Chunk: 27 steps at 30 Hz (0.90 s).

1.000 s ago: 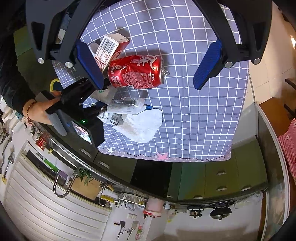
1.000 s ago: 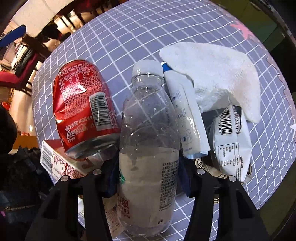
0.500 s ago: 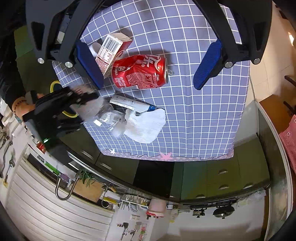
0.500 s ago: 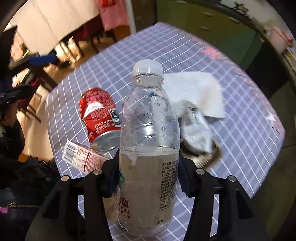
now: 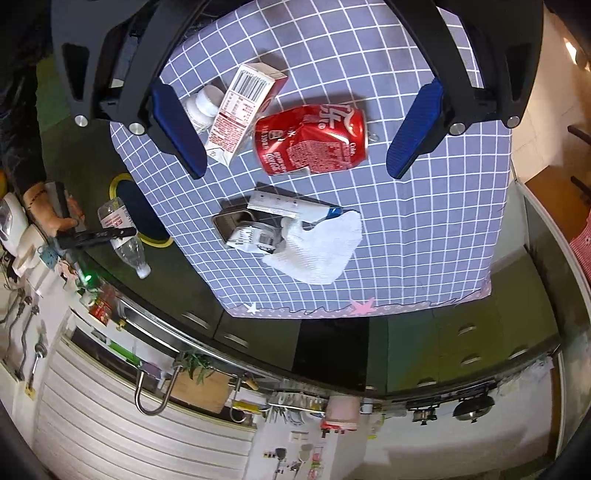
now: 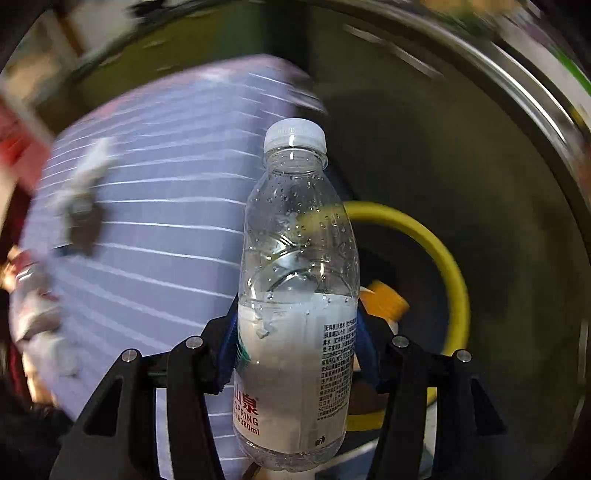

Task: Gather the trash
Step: 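Carry the water bottle with the right tool into the bin and release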

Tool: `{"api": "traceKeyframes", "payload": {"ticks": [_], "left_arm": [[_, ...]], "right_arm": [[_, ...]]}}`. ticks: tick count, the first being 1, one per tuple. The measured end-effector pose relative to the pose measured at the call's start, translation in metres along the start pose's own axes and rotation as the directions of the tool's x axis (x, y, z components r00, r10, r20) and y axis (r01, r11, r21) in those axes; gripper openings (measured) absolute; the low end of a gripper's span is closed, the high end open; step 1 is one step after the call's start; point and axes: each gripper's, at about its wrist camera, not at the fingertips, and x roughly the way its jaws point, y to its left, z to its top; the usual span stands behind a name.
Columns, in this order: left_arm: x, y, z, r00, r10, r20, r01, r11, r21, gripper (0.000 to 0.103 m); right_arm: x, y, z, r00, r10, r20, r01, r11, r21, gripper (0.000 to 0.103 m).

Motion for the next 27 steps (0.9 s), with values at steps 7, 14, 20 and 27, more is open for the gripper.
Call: {"api": "traceKeyframes", "payload": {"ticks": [7,14,20,27], "left_arm": [[0.001,-0.013,-0.001,1.000,0.006,-0.018,-0.005,0.999,0.045,0.093],[-0.003,-0.033,-0.006,0.999,-0.038,-0.038,0.043,0.992,0.123,0.093],[0.008,-0.060,-0.020,0.988,-0.106,-0.110,0.131,0.957,0.258,0.093],[0.030,-0.082,-0.041,0.966,-0.156,-0.204,0.230,0.883,0.410,0.093]], "right_arm": [[0.055,-0.052,-0.006,0.995,-0.073,-0.070,0.081,0.989,0.122,0.054],[0.044,-0.058,-0.010,0.995,-0.101,-0.022,0.104,0.980,0.171,0.060],[0.008,-0.051,-0.034,0.996,-0.071,0.045,0.063,0.984,0.164,0.060],[0.013,-0.022,-0.057,0.998,-0.022,0.064,0.013,0.990,0.138,0.060]]}}
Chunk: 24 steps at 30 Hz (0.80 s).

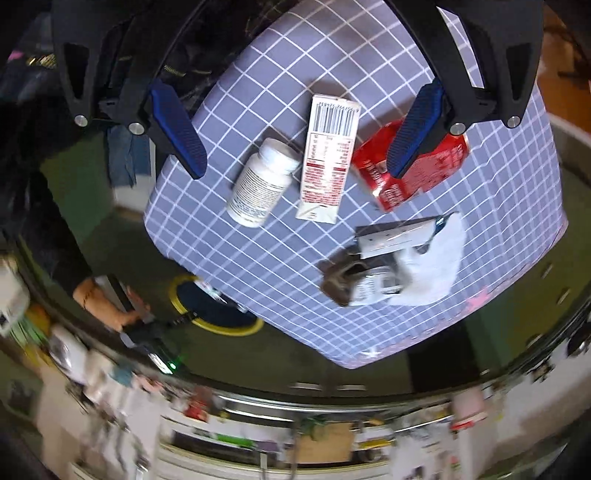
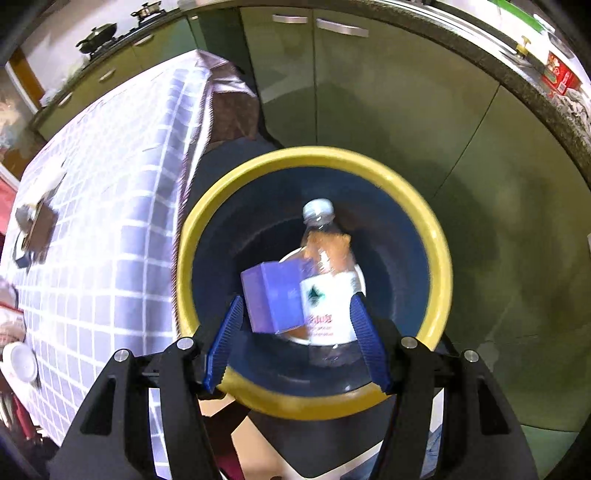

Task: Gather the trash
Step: 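Carry the water bottle with the right tool into the bin and release, then reach the left tool to the white milk carton and grasp it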

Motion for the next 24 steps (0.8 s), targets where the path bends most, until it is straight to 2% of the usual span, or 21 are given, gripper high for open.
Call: {"api": "traceKeyframes", "payload": {"ticks": [4,12,17,24], "left_arm": [[0.016,-0.001,-0.004,0.998,-0.029,-0.062,0.030,0.999,0.022,0.093],[0.041,0.009,-0.009,0.985,-0.051,-0.166,0.052,0.999,0.003,0.071],[0.047,0.012,-0.010,0.981,-0.024,-0.191,0.029,0.999,0.021,0.060],[0.046,0.020,-0.010,0.979,-0.010,-0.201,0.012,1.000,0.006,0.059]], "right_arm": [[0.010,0.015,-0.018,1.000,0.029,-0.007,-0.029,0.999,-0.018,0.060],[-0.001,0.025,-0.022,0.998,0.062,0.018,-0.062,0.998,-0.033,0.060],[-0.007,0.029,-0.024,0.997,0.075,0.023,-0.074,0.996,-0.041,0.060],[-0.005,0.032,-0.026,0.996,0.090,0.017,-0.089,0.995,-0.046,0.060]]}}
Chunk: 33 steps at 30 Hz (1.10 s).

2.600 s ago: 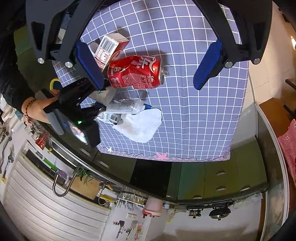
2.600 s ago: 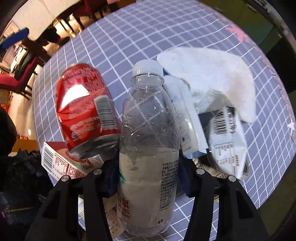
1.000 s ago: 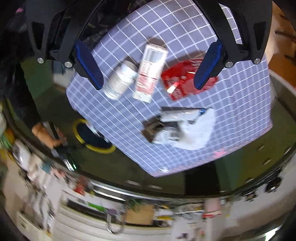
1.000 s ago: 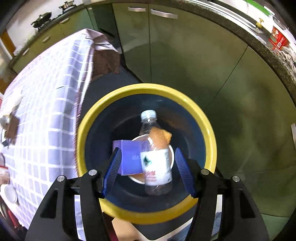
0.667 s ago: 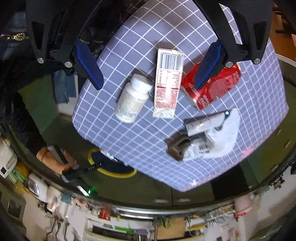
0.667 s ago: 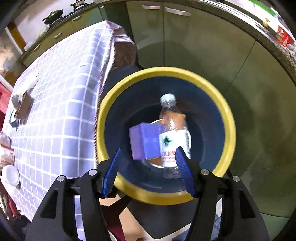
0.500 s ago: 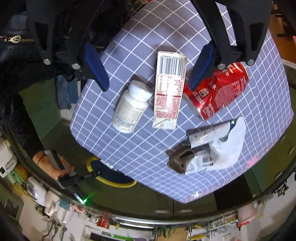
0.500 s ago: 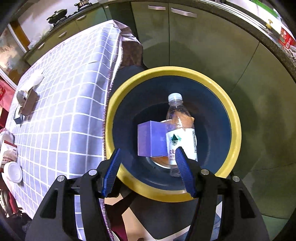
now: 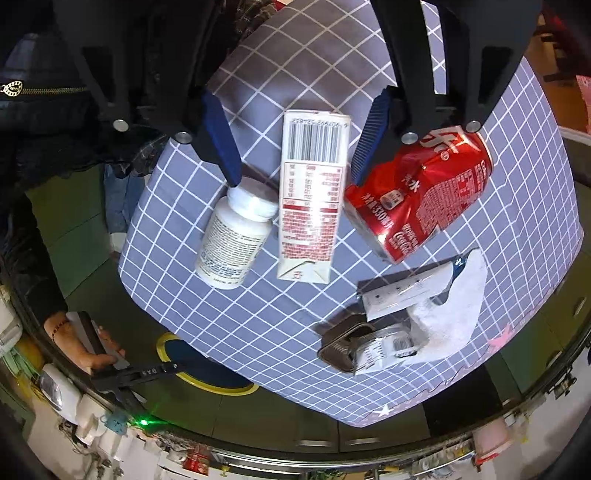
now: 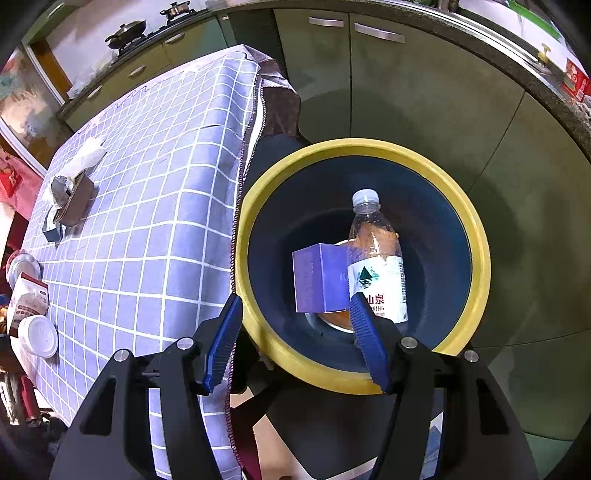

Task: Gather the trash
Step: 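Reach the left tool to the white milk carton and grasp it, then carry the milk carton with the left tool over the bin and release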

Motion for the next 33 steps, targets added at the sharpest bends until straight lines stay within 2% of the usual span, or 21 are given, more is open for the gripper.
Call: {"api": "traceKeyframes", "payload": {"ticks": [7,16,24,33], "left_arm": [[0.008,-0.002,-0.002,1.000,0.011,-0.023,-0.010,1.000,0.020,0.059],[0.029,0.003,-0.007,0.996,0.031,-0.087,-0.028,0.999,0.034,0.039],[0.046,0.012,-0.007,0.995,0.020,-0.097,-0.019,1.000,0.012,0.037],[0.030,0.011,-0.011,0.998,0.026,-0.052,-0.026,1.000,-0.009,0.036]], "right_arm": [[0.004,0.001,0.001,1.000,0.011,-0.001,-0.011,1.000,-0.004,0.060],[0.006,0.002,-0.002,1.000,0.025,-0.006,-0.025,1.000,-0.008,0.060],[0.008,0.003,-0.004,0.999,0.032,-0.012,-0.032,0.999,-0.009,0.060],[0.004,0.004,-0.007,0.999,0.047,0.000,-0.047,0.999,-0.009,0.060]]}}
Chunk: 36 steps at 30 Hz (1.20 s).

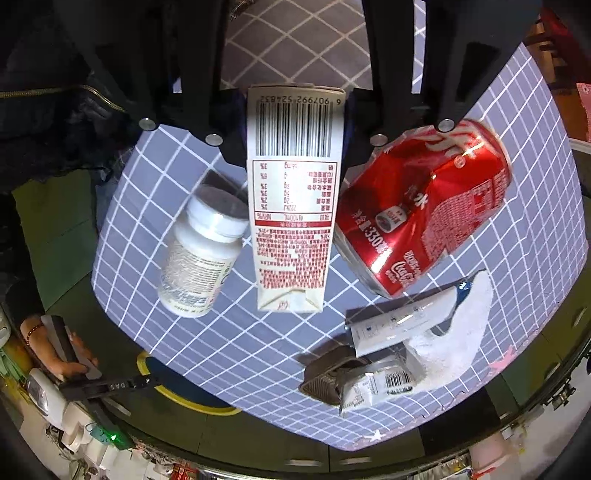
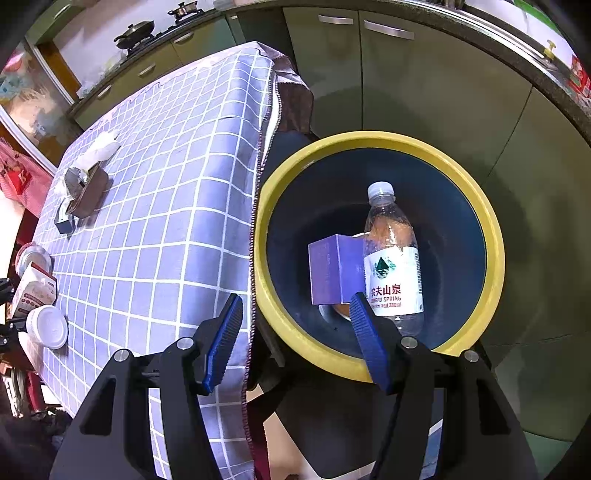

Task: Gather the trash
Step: 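Carry the milk carton with the left tool over the bin and release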

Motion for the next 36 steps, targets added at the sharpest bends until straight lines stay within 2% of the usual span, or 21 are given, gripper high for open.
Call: {"api": "traceKeyframes", "payload": {"ticks": [9,17,23,27,31,33,36], "left_arm": [[-0.045,-0.010,0.006,0.997,0.050,0.066,-0.052,0.998,0.028,0.036],[-0.058,-0.016,0.017,0.995,0.068,0.070,-0.072,0.996,0.050,0.036],[-0.076,-0.026,0.034,0.991,0.065,0.115,-0.075,0.994,0.078,0.036],[-0.088,-0.040,0.058,0.988,0.054,0.147,-0.073,0.989,0.128,0.036],[-0.091,-0.062,0.097,0.982,0.012,0.187,-0.051,0.977,0.209,0.036],[-0.088,-0.075,0.119,0.981,-0.023,0.194,-0.028,0.967,0.253,0.036],[-0.072,-0.104,0.159,0.979,-0.067,0.193,-0.004,0.938,0.347,0.036]], "right_arm": [[-0.004,0.000,-0.006,1.000,0.016,0.014,-0.016,1.000,0.007,0.060],[-0.009,-0.006,-0.012,0.999,0.025,0.026,-0.025,1.000,0.018,0.060],[-0.015,-0.009,-0.015,0.999,0.025,0.037,-0.026,0.999,0.021,0.060],[-0.026,-0.014,-0.020,0.998,0.021,0.063,-0.023,0.999,0.029,0.060],[-0.043,-0.028,-0.029,0.996,0.008,0.094,-0.013,0.998,0.056,0.060],[-0.051,-0.038,-0.036,0.994,-0.001,0.107,-0.007,0.997,0.073,0.060],[-0.065,-0.056,-0.051,0.992,-0.022,0.127,0.007,0.993,0.115,0.060]]}}
